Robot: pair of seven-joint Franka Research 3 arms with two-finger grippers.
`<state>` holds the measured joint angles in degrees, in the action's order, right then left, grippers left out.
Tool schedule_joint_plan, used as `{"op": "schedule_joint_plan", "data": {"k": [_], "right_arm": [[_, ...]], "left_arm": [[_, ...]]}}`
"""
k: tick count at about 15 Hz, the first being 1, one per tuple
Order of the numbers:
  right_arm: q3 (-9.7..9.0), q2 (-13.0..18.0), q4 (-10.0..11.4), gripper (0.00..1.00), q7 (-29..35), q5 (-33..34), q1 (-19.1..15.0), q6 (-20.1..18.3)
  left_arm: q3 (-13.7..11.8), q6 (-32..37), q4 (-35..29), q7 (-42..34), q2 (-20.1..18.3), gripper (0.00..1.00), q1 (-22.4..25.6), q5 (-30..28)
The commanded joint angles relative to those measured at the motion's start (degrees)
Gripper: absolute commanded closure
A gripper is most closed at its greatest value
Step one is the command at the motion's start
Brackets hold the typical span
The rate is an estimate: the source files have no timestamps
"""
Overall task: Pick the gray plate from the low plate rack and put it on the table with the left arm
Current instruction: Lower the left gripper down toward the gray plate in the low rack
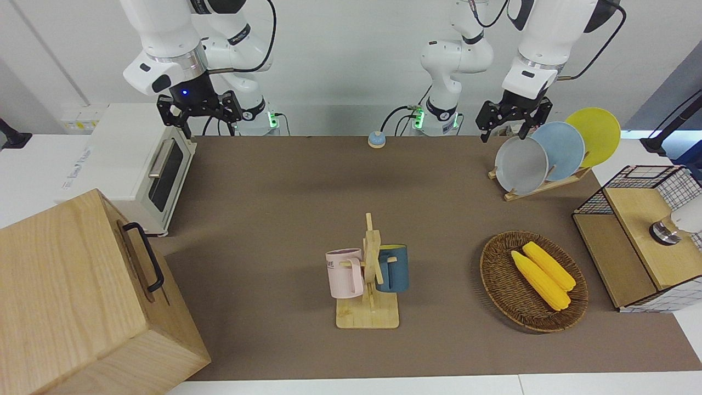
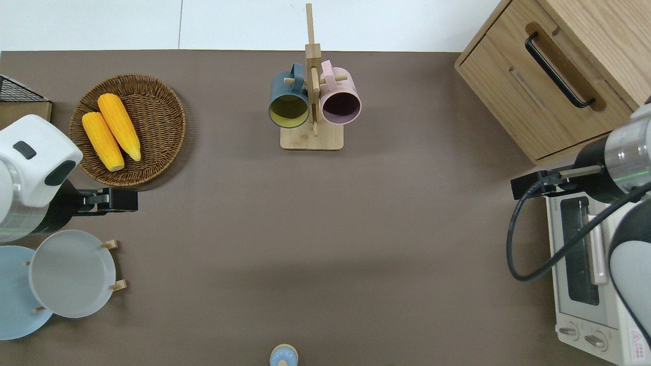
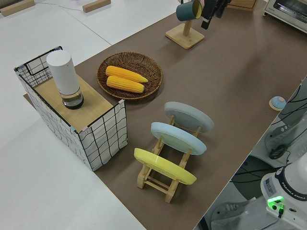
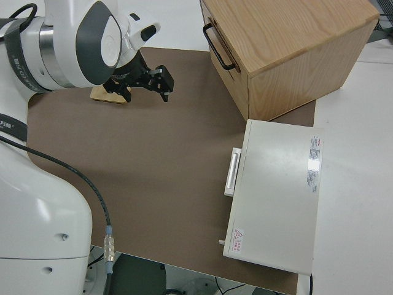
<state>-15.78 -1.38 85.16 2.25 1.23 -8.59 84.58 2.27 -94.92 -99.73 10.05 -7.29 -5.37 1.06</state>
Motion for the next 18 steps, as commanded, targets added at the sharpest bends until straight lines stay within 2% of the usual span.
{"op": "schedule_joint_plan", "data": {"k": [1,15,18], "right_arm": [[-1.01,0.2,-0.5,0.017,0.7,0.1,-1.1,-0.7],[-1.01,0.2,-0.5,0.017,0.7,0.1,-1.1,-0.8],[-1.01,0.2,-0.5,0.017,0.7,0.1,-1.1,-0.7]], "left_arm": [[1.1,0.7,-0.3,-0.6,-0.4,0.0,-0.5,-0.5],[1.4,1.1,-0.6,-0.6,-0.1,0.0,-0.5,0.1],[1.9,3.3,-1.0,-0.8,-0.4,0.0,-0.5,3.3]]}}
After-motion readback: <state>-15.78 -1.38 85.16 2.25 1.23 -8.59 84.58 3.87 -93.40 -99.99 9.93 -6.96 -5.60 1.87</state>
